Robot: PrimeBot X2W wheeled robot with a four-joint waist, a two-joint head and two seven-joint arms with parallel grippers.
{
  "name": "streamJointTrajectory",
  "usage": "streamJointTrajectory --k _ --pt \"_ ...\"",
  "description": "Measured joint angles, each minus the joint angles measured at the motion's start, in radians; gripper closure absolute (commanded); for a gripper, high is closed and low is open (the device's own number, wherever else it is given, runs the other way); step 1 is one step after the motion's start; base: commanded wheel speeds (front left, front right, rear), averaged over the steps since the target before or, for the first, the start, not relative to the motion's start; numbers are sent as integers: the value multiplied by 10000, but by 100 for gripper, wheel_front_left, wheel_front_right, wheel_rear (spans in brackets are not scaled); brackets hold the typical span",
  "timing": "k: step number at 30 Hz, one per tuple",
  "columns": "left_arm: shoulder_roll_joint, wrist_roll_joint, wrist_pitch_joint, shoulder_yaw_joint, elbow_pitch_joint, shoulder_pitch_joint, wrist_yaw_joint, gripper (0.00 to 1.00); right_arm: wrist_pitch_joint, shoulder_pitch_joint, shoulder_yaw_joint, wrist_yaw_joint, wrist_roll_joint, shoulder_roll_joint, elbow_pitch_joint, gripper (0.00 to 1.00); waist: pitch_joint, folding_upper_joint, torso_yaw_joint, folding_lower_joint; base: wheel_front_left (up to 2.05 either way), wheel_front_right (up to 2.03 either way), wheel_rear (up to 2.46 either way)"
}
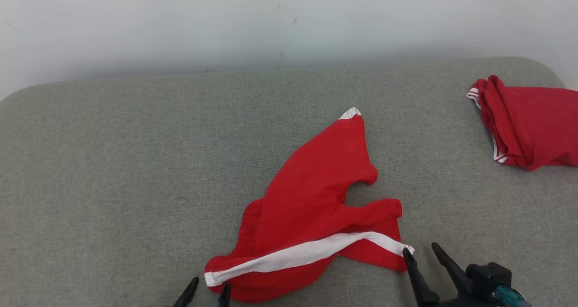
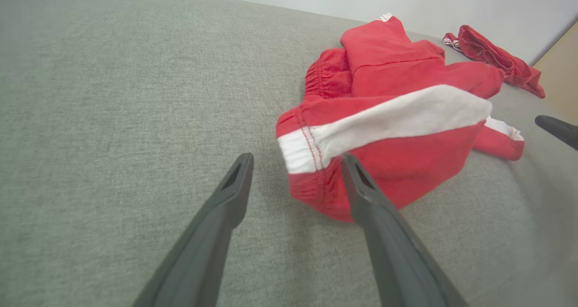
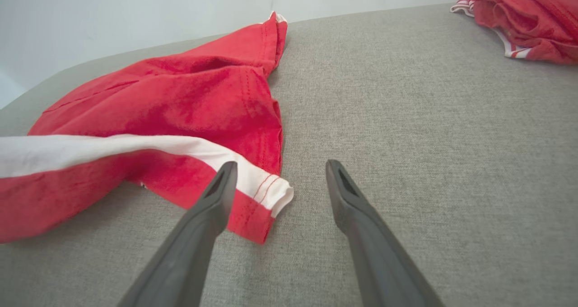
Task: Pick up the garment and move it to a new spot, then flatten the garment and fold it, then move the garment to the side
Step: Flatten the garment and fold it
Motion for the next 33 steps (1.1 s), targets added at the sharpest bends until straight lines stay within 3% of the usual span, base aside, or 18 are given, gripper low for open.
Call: streamJointTrajectory --k 14,16,17,18,19,27,33 --pt "278 -656 0 -888 430 -975 0 0 -2 -958 871 0 779 196 1260 0 341 0 -66 0 0 0 0" --pt "259 -744 0 -917 428 -1035 0 0 -2 -1020 920 0 894 236 1386 36 370 0 -50 0 0 0 0" --pt "255 -763 0 -936 431 -1052 0 17 -2 -1056 955 0 907 249 1411 90 382 0 -43 0 0 0 0" --pt "249 -792 0 -965 443 -1069 0 65 -2 -1088 995 0 978 259 1440 100 394 0 -39 0 0 0 0" --pt "228 -855 0 -982 443 -1085 0 100 -2 -1106 1020 0 1060 265 1484 100 405 0 -38 0 0 0 0" --pt "21 -1104 0 -899 314 -1208 0 100 -2 -1220 957 0 1154 178 1106 100 456 0 -87 0 0 0 0" --pt "48 -1016 2 -508 -587 -1335 0 100 0 -1162 401 0 857 -117 -286 100 528 0 -184 0 0 0 0"
